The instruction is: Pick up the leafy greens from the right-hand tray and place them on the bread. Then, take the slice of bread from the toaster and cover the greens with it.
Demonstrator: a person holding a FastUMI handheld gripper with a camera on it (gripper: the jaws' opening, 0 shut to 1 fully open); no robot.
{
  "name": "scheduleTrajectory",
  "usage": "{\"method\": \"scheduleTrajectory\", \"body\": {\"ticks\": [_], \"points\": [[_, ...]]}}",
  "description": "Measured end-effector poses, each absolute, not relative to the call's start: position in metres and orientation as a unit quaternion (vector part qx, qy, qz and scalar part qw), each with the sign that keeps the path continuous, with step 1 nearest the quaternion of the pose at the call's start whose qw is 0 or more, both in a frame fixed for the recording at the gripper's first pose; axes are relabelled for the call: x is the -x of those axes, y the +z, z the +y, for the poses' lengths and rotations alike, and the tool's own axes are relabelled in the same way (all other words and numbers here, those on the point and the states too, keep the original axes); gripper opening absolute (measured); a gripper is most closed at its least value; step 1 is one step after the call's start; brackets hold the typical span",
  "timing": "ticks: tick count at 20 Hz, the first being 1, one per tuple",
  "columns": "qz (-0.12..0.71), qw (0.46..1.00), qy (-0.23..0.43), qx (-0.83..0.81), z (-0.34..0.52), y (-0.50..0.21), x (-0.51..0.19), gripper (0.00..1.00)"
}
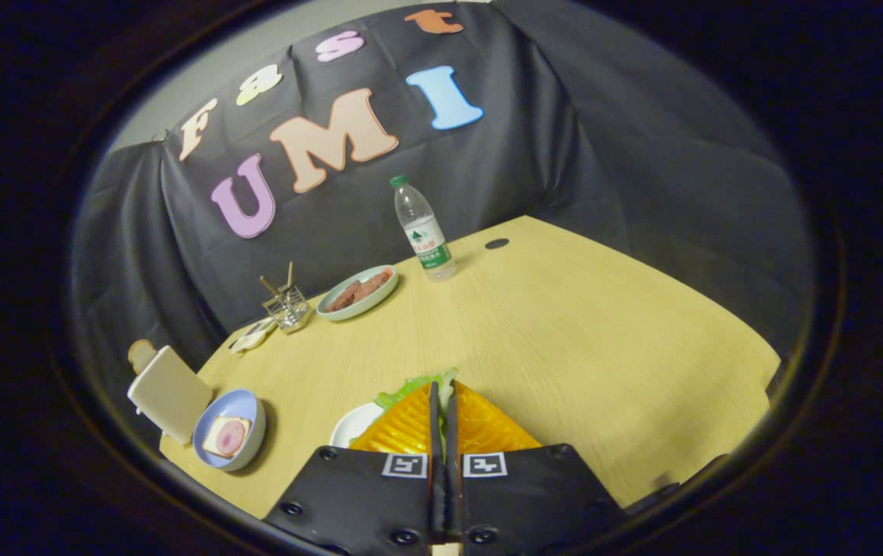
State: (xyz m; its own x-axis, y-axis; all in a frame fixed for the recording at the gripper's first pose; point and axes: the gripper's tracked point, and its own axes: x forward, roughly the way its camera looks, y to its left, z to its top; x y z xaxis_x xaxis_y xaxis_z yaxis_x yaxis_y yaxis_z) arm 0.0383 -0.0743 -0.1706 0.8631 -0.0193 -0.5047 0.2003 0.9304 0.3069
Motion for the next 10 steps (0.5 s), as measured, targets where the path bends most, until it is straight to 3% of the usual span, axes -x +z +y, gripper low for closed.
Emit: {"method": "scheduleTrajectory", "body": {"ticks": [10], "points": [[0.184,0.966,-0.016,-0.178,-0.020,-0.105,-0.045,0.03]]}}
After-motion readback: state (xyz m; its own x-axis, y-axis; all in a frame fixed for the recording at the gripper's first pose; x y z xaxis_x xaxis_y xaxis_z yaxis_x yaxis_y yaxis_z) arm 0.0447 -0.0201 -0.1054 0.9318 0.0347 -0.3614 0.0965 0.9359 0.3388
